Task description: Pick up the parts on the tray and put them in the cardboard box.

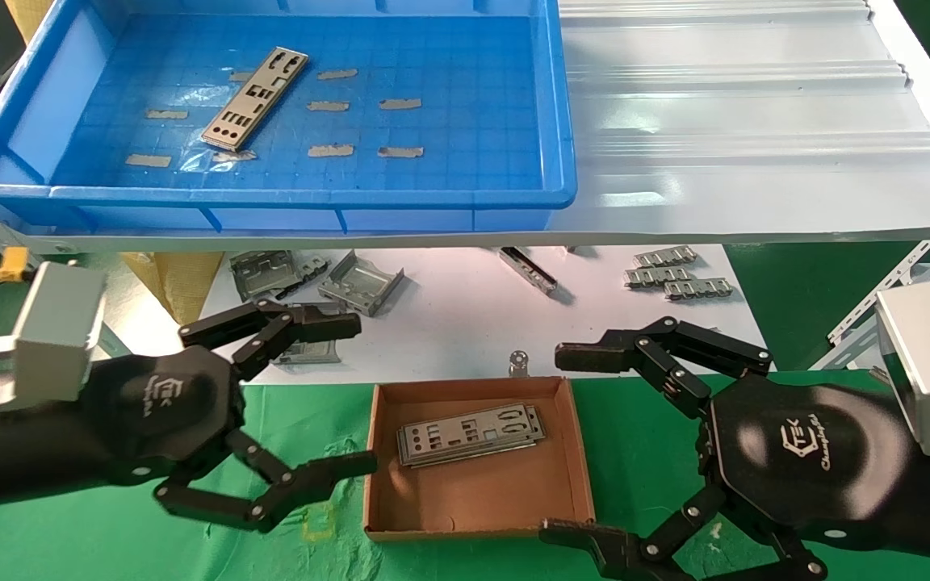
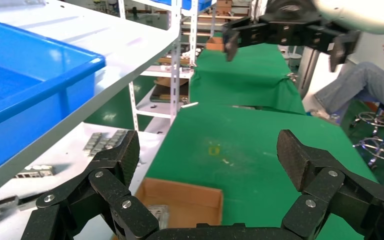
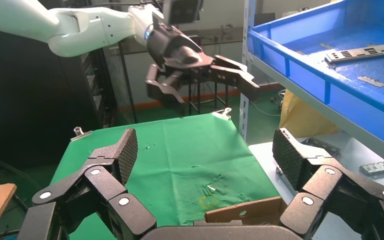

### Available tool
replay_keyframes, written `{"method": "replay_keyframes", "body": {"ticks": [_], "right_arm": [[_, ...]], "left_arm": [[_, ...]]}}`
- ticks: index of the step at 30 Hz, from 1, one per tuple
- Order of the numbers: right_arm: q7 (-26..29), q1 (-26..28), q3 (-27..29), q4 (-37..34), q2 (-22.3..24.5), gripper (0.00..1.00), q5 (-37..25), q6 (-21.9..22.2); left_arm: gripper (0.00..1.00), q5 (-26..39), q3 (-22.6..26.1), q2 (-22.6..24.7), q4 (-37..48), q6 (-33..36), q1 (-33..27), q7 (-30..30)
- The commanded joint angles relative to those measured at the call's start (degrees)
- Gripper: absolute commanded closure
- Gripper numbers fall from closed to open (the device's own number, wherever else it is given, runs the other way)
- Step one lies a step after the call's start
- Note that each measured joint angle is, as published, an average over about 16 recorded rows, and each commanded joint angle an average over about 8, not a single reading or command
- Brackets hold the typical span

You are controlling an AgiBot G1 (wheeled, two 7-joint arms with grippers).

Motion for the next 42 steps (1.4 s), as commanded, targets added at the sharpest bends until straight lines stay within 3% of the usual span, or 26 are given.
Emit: {"method": "replay_keyframes", "body": {"ticks": [1,18,42], "right_arm": [[0.0,0.0,0.0,0.0,0.0,0.00,0.0,0.0],[0.0,0.0,0.0,0.0,0.0,0.00,0.0,0.0],[0.0,0.0,0.0,0.0,0.0,0.00,0.0,0.0]], "left_arm": [[0.00,-0.6,-0.8,-1.1,-1.7,0.1,0.8,-1.0],[0.00,-4.4,-5.6,-7.7,-12.4,0.8,5.6,-7.1],[0.00,-3.8,-4.9,-6.8,-10.9,0.7,4.9,-6.6]]}}
